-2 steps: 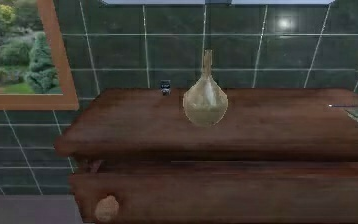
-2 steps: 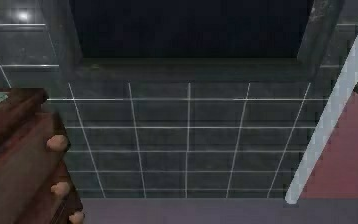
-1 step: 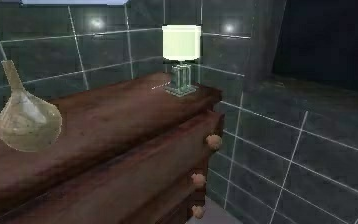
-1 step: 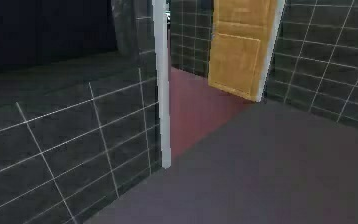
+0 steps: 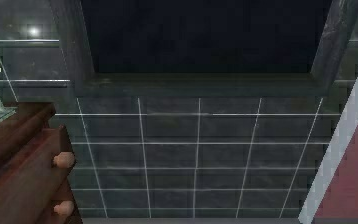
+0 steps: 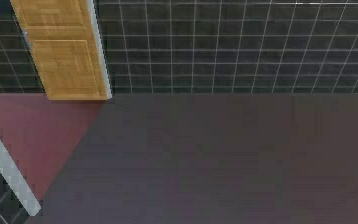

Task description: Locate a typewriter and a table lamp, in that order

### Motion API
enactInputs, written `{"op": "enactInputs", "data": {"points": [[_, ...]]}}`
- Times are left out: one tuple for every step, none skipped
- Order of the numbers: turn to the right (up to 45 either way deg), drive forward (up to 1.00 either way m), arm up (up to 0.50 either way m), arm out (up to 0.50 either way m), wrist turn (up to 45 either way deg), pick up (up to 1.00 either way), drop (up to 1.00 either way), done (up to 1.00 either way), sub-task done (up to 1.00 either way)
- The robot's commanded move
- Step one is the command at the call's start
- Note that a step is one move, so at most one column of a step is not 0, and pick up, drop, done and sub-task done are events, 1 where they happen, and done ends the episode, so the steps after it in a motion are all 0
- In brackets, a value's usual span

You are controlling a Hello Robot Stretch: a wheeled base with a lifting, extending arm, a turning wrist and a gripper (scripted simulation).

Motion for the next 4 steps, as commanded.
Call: {"op": "enactInputs", "data": {"points": [[3.0,0.00,0.00,0.00,0.0,0.00,0.00,0.00,0.00],[0.0,0.35,0.00,0.00,0.0,0.00,0.00,0.00,0.00],[-45.0,0.00,0.00,0.00,0.0,0.00,0.00,0.00,0.00],[-18.0,0.00,0.00,0.00,0.0,0.00,0.00,0.00,0.00]]}}
